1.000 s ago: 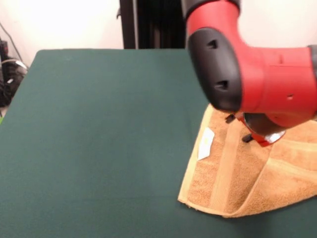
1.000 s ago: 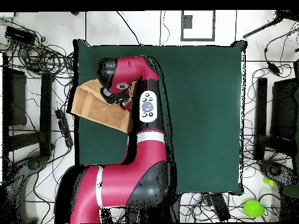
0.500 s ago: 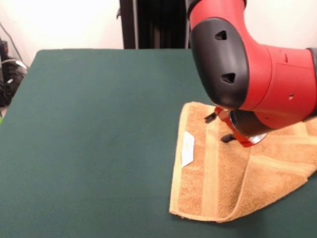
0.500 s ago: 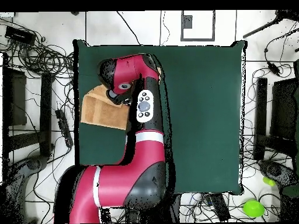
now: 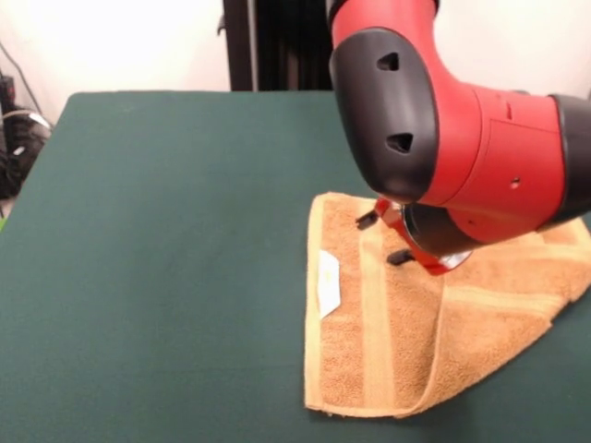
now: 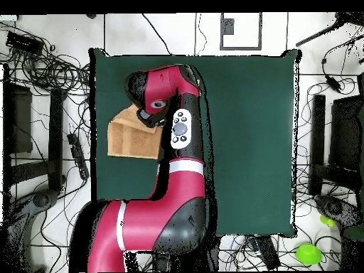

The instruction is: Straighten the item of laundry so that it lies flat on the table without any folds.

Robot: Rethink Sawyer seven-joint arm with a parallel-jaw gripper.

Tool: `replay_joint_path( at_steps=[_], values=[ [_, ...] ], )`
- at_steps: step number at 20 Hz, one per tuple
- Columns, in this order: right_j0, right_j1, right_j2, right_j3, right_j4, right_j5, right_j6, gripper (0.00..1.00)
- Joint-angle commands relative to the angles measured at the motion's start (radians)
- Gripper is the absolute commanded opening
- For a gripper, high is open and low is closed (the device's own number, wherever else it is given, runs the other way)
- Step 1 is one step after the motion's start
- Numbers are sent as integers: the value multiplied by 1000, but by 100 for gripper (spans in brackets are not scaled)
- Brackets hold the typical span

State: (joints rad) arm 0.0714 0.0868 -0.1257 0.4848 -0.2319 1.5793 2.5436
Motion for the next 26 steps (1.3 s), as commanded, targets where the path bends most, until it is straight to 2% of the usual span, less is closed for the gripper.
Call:
replay_joint_path(
  at_steps=[1, 6, 11, 15, 17, 19, 21, 22, 23, 26],
  values=[
    [-48, 85, -44, 176, -174, -91, -321, 100],
    [-37, 57, -76, 229, -226, -58, -366, 100],
    [-30, 9, -112, 309, -261, -67, -324, 100],
    [-49, -13, -116, 340, -278, -41, -333, 100],
    [-54, -43, -117, 387, -289, -53, -354, 100],
    [-65, -56, -104, 407, -292, -65, -321, 100],
    [-90, -65, -63, 405, -272, -64, -324, 100],
    [-117, -78, -16, 427, -240, -108, -333, 100],
    [-131, -90, 22, 442, -202, -102, -338, 100],
    [-142, -144, 64, 526, -131, -78, -262, 100]
  ],
)
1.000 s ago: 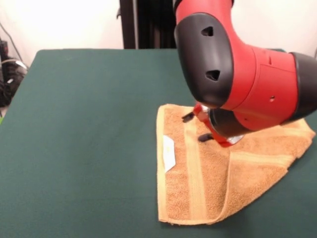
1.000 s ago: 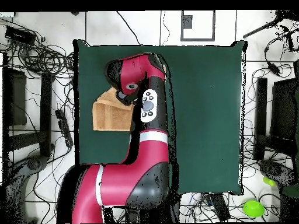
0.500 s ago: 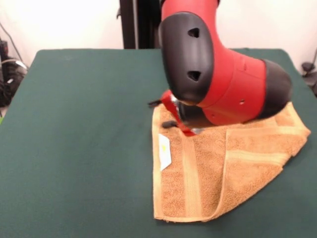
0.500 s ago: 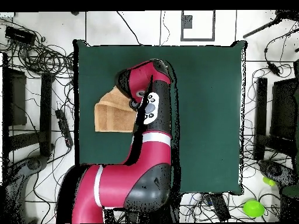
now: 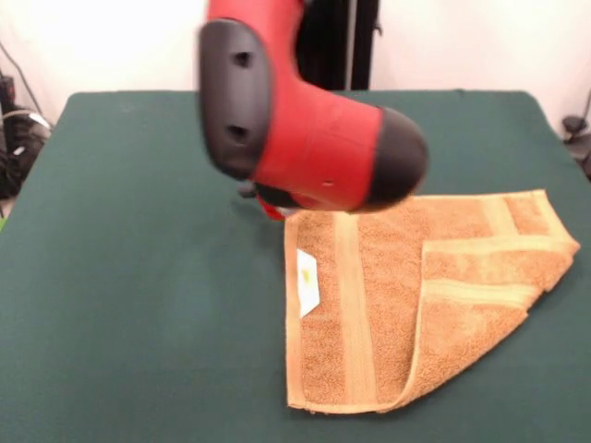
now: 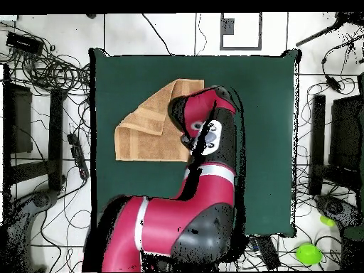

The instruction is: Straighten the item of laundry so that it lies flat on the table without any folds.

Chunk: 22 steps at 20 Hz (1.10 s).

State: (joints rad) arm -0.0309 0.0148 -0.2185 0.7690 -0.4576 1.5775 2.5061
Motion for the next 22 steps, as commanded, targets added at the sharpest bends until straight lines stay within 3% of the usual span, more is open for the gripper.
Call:
replay_joint_path(
  at_steps=[1, 6, 9, 22],
  values=[
    [-45, -79, 172, 251, 107, -71, -227, 100],
    [-27, -167, 240, 279, 119, -86, -318, 100],
    [-28, -194, 291, 285, 132, -136, -303, 100],
    [-25, -219, 351, 288, 64, -295, -250, 100]
  ],
)
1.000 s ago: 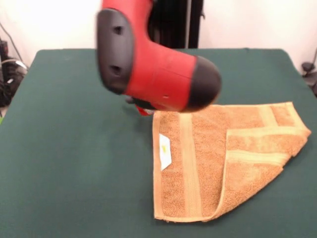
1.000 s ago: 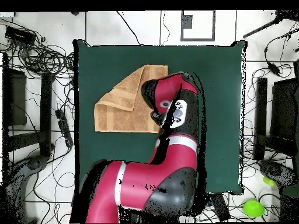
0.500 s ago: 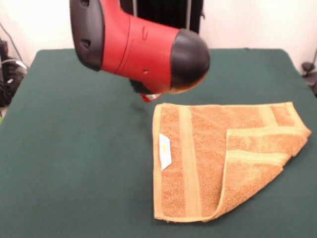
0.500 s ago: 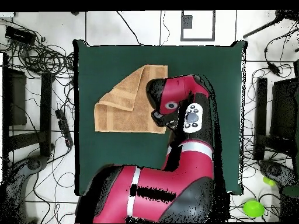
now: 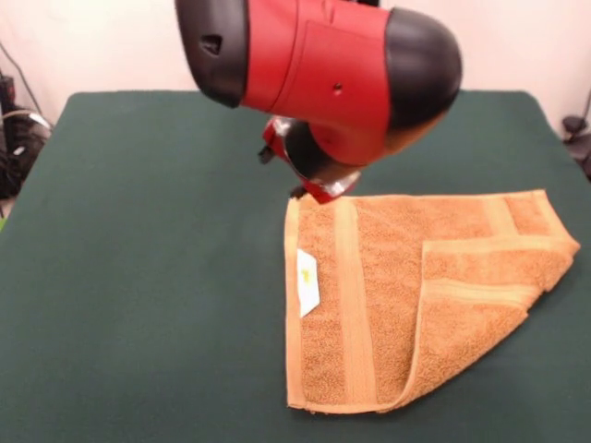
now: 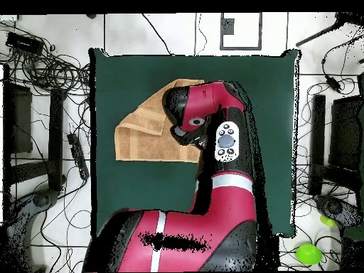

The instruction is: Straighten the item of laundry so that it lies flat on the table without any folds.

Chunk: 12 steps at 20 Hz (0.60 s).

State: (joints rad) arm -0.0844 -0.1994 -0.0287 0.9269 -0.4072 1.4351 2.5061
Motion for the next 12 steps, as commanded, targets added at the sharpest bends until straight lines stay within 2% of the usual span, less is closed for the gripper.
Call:
replay_joint_path(
  at_steps=[1, 3, 12],
  values=[
    [30, -5, 165, 129, 11, -159, -251, 100],
    [31, 0, 174, 124, 5, -169, -260, 100],
    [0, 70, 219, 113, 58, -237, -148, 100]
  ],
)
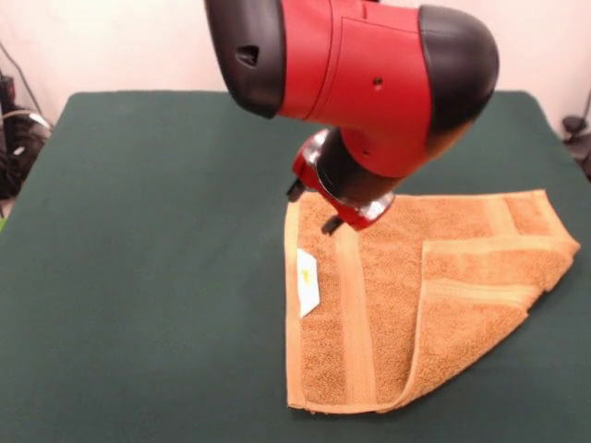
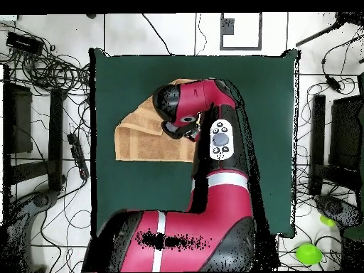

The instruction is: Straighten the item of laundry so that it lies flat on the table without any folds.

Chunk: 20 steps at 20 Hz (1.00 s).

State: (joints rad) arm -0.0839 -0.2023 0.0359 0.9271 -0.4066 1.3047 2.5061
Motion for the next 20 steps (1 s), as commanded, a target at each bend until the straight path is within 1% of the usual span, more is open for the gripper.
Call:
replay_joint_path(
  at_steps=[1, 6, 9, 16, 17, 20],
  values=[
    [-2, 83, 155, 109, 59, -120, -138, 100],
    [-3, 125, 152, 94, 60, -153, -64, 100],
    [-3, 155, 142, 70, 58, -144, -51, 100],
    [-4, 190, 108, 65, 69, -165, 32, 100],
    [-3, 195, 104, 62, 69, -162, 35, 100],
    [12, 226, 78, 12, 48, -95, 24, 100]
  ],
)
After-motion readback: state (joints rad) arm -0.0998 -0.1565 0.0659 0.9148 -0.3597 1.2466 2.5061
